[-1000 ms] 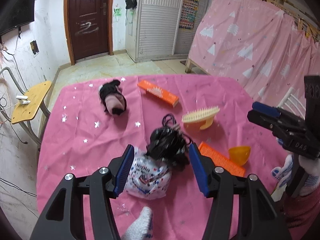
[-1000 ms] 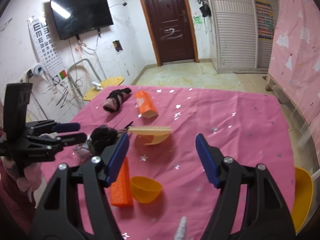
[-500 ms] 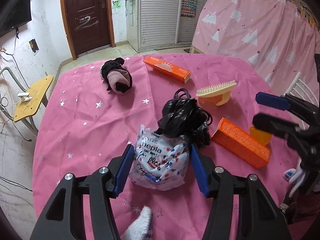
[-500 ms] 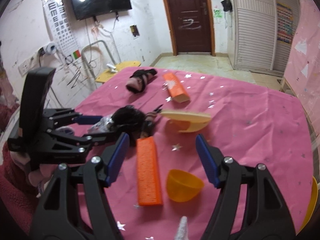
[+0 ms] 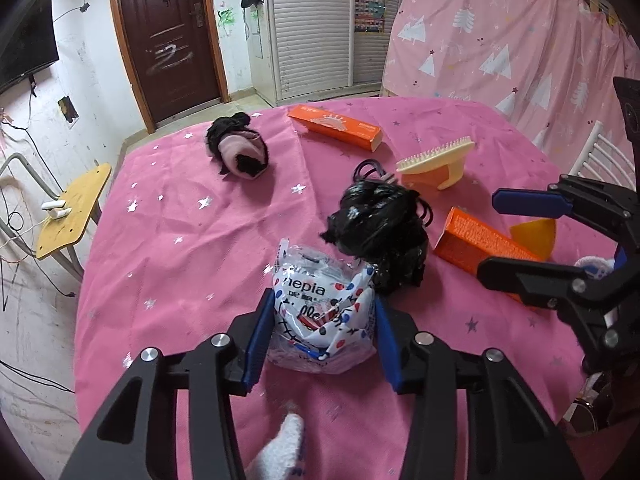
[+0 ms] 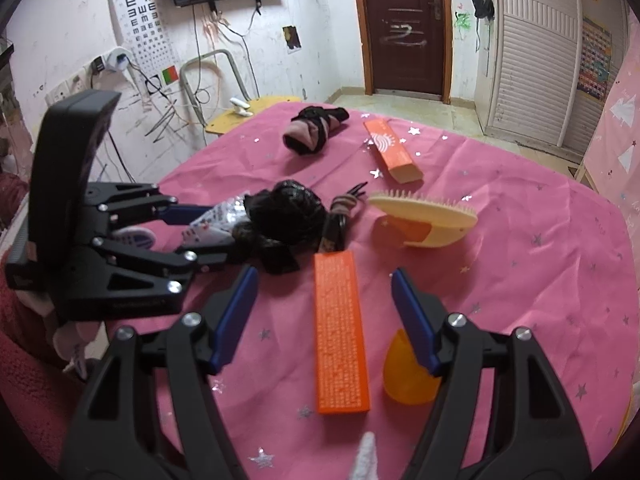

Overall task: Collect trash
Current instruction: 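Grasp the white printed plastic bag with the left gripper while the right gripper grasps the orange rectangular block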

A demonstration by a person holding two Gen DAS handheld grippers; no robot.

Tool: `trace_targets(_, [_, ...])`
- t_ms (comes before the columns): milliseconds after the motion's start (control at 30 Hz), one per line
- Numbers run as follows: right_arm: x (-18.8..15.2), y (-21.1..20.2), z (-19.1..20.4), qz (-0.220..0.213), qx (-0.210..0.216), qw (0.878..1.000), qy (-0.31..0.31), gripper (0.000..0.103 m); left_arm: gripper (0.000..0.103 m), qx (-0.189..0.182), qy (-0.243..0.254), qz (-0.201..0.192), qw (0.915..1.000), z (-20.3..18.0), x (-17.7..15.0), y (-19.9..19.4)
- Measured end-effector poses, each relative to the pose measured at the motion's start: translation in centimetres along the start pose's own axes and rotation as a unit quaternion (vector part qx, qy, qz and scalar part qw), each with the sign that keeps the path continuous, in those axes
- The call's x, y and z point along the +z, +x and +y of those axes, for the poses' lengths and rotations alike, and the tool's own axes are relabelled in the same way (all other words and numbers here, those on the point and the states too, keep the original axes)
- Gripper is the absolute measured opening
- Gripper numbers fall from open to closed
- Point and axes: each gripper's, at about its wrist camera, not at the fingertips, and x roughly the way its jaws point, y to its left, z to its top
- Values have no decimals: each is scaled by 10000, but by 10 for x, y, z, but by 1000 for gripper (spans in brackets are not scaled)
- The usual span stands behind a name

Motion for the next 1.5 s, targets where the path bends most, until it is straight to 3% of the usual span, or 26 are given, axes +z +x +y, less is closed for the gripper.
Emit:
trace_targets(167, [-1,3,7,82,62,9999,-134,67,41,-80,-130,32,9999,11,-7,-5])
trace_targets(500, [-2,6,15,170,88,9994,-303,67,64,-179,-154,19,9997,17,-16,-6])
trace_targets(733, [-1,4,21,150,71,9990,-417,67,65,-161,-200,-27,9997,24,-20,-9])
trace_targets(800, [-1,5,21,157,59,9990,-419,67,62,-165,-225,-30,9996,26,-21,-10])
trace_targets(933, [-1,7,20,199,9,9990,-412,67,39,-124,-273,-77,9995,30,-22,-12])
trace_targets(1067, [-1,13,19,275,-110,9987,-406,67,32,-145,-391,-111,9991,36,-23,-14])
trace_targets(1433, [-4,22,17,529,-480,9961,-522,66,32,113,-648,-522,9965,59,-16,-46])
trace_targets(1467, [-4,23,16,538,-529,9958,-526,64,32,140,-656,-552,9962,60,-15,-49])
trace_targets(1500, [-4,23,16,529,-595,9954,-542,55,32,152,-658,-577,9960,60,-14,-51])
